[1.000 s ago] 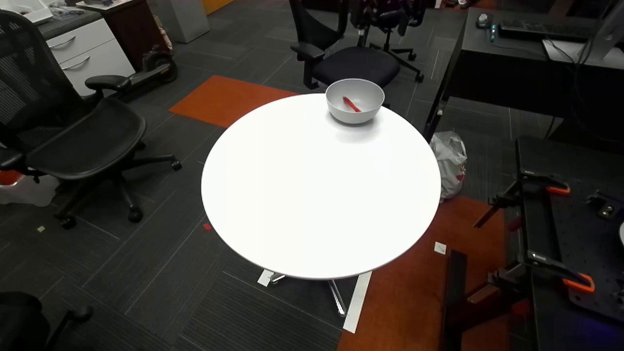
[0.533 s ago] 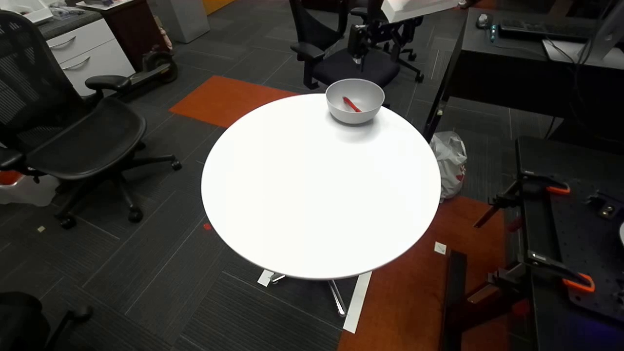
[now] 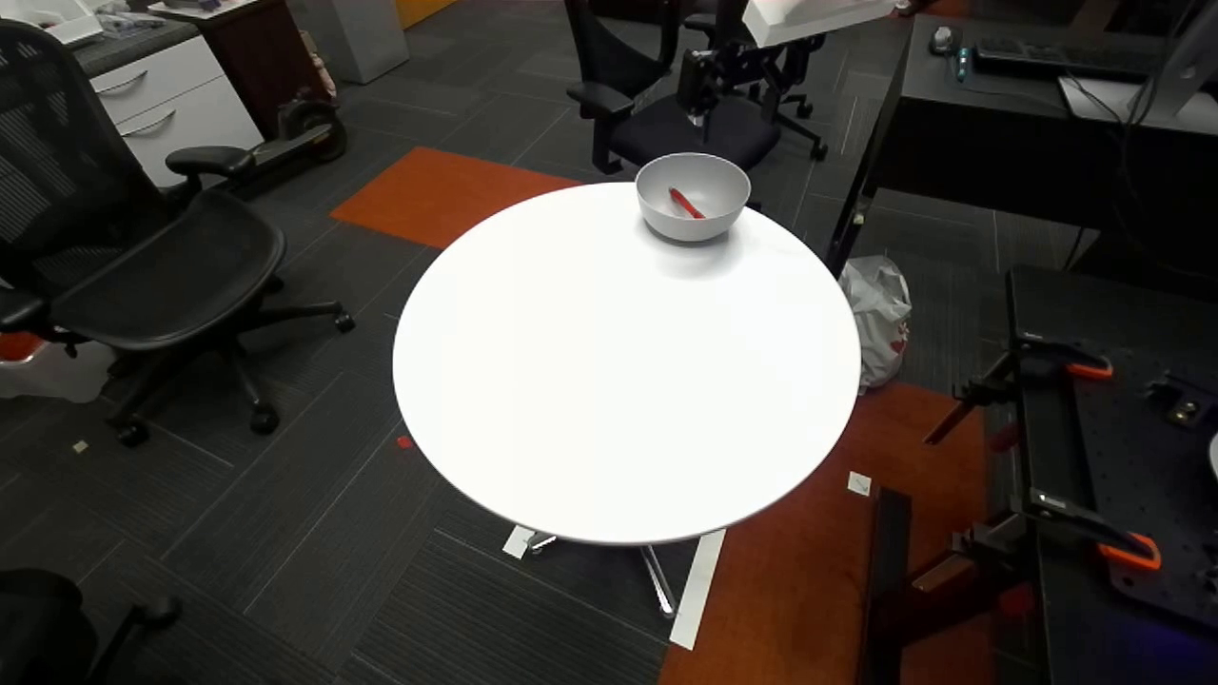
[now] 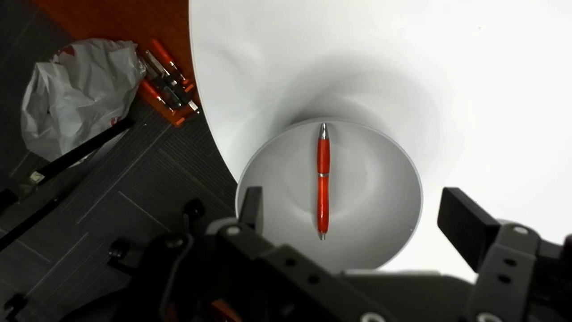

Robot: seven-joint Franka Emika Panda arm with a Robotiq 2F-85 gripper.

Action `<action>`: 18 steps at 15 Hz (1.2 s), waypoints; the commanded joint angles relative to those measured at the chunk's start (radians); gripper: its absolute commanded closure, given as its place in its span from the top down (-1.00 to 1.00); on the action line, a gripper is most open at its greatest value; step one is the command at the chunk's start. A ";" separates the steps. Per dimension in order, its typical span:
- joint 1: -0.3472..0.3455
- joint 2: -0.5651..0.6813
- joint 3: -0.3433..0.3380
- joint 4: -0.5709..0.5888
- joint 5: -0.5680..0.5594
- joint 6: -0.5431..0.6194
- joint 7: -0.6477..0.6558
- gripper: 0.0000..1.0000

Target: Remove the pen from the bowl

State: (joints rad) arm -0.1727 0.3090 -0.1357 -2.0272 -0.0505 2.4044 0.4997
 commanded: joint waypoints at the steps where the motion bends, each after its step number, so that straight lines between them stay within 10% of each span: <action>1: 0.002 0.055 -0.026 0.045 0.081 0.073 -0.031 1.00; 18: -0.026 0.483 -0.064 0.447 0.157 0.009 -0.121 1.00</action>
State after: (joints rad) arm -0.1970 0.7408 -0.1877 -1.6550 0.1063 2.4700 0.4110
